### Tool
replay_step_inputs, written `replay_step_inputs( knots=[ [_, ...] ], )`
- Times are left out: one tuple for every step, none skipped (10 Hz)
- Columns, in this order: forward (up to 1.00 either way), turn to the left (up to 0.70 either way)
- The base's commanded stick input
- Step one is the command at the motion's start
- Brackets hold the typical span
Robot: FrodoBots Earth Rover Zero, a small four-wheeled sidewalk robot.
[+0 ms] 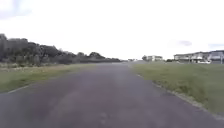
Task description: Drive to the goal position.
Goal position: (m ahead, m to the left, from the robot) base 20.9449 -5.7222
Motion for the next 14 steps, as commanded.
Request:
replay_step_inputs(
  knots=[
    [0.7, 0.02],
    [0.7, 0.02],
    [0.7, 0.02],
    [0.7, 0.02],
    [0.7, 0.02],
    [0.7, 0.02],
    [0.7, 0.02],
    [0.7, 0.02],
    [0.7, 0.02],
    [0.7, 0.02],
    [0.7, 0.02],
    [0.7, 0.02],
    [0.7, 0.02],
    [0.7, 0.02]
  ],
)
